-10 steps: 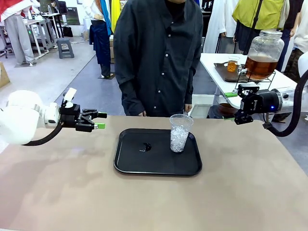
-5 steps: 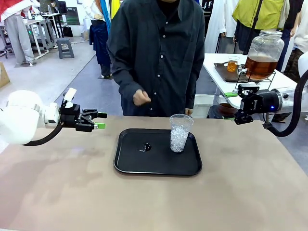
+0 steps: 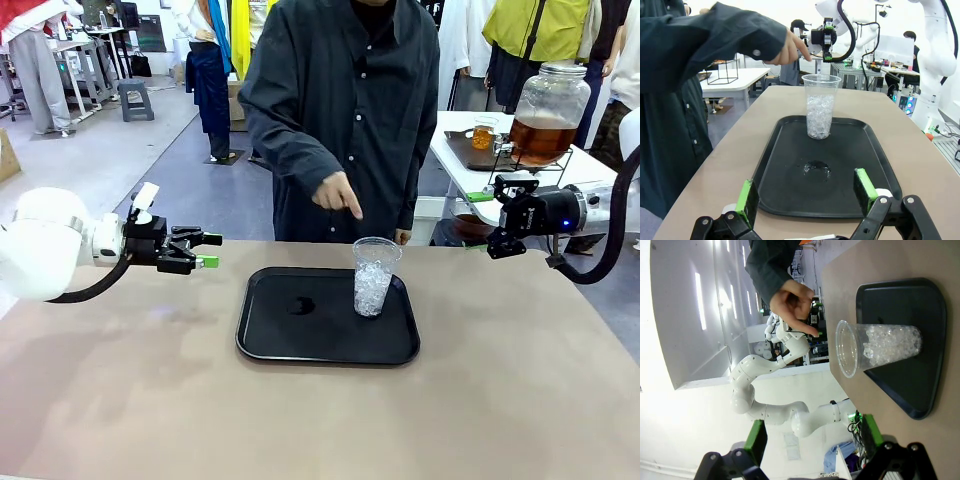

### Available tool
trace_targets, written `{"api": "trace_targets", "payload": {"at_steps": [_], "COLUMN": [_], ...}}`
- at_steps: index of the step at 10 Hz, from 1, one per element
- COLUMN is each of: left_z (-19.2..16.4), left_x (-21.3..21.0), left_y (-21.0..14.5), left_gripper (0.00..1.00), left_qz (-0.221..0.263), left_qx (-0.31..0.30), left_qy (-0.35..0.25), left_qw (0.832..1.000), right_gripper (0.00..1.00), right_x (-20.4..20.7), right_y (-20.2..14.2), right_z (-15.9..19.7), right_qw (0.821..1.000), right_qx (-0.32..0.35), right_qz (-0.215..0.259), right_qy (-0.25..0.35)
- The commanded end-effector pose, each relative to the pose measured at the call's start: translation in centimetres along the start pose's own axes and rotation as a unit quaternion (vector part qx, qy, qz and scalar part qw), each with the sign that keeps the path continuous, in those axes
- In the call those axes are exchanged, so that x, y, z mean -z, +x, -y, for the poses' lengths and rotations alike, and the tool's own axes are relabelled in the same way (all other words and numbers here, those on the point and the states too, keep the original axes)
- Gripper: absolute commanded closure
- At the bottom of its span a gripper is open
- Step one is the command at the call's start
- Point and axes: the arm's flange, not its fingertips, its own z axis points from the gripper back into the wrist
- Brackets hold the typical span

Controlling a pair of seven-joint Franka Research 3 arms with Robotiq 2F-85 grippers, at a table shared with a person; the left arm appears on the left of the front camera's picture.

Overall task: Pour the drink into the iced cup.
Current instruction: Pick up the iced cup indicated by the human and present it to them.

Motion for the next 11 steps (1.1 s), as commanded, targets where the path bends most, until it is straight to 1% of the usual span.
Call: {"api": "trace_targets", "payload": {"at_steps": [1,11], "left_z": [0.0,0.0], "left_x": [-0.09,-0.09], "left_y": [0.01,0.01], "left_gripper": [0.0,0.0], "left_qz": [0.003,0.003], "left_qx": [-0.001,-0.001], "left_qy": [0.002,0.002], "left_qw": [1.0,1.0], "right_gripper": [0.0,0.0], "right_x": [0.02,0.0], "right_y": [0.0,0.0], "right_z": [-0.09,0.0], "right_qw": [1.0,1.0], "right_qx": [-0.001,0.0], "right_qz": [0.001,0.0], "right_qy": [-0.001,0.0]}}
